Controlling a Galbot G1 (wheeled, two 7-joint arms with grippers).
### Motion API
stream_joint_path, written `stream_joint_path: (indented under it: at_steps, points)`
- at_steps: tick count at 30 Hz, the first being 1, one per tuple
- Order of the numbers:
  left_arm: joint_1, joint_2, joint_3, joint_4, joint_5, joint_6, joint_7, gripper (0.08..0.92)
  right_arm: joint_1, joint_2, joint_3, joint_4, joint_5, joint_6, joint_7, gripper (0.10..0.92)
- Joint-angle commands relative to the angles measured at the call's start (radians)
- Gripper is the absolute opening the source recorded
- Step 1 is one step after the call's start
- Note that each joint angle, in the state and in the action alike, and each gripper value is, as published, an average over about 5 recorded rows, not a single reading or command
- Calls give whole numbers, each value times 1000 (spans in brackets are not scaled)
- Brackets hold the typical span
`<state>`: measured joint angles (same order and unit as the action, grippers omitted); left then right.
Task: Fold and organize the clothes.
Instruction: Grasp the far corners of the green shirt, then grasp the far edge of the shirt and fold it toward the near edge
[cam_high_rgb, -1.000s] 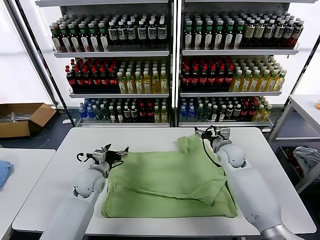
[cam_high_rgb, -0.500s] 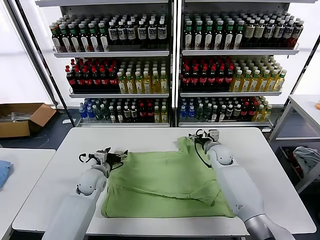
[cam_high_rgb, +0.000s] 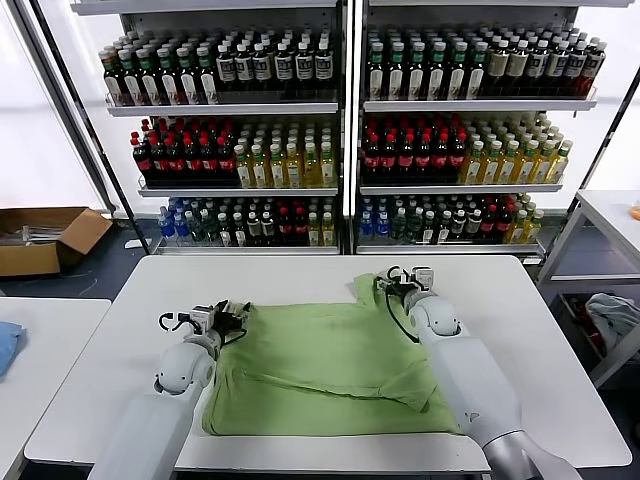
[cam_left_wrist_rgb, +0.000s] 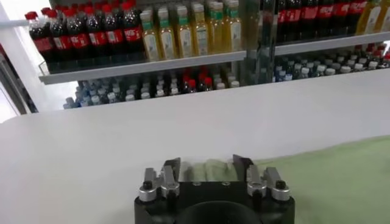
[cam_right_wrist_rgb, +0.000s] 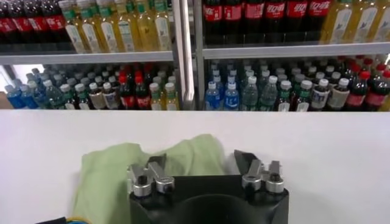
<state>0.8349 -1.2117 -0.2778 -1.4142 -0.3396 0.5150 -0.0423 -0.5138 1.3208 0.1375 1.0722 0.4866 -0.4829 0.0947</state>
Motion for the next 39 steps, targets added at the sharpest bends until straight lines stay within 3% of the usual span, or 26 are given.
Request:
stream_joint_path:
  at_steps: [1,13,17,26,39]
  points:
    - [20,-9,2,11,0,8,4,484,-16,0,-3,10,-1,-12,2,545]
    - [47,-33,-9,-3,-2,-7,5,143,-61,-21,6,102,-2,-12,18,198]
    - [54,-38,-25,-28,0,-68,-2,93,-76,-25,20,134,4,11,20,115]
    - [62,-38,-62,-149,-2,-181,-30,92,-125,-41,63,323,46,76,46,106]
    - [230,1,-102,-364,5,-172,-23,92,-316,-87,104,649,49,56,104,106]
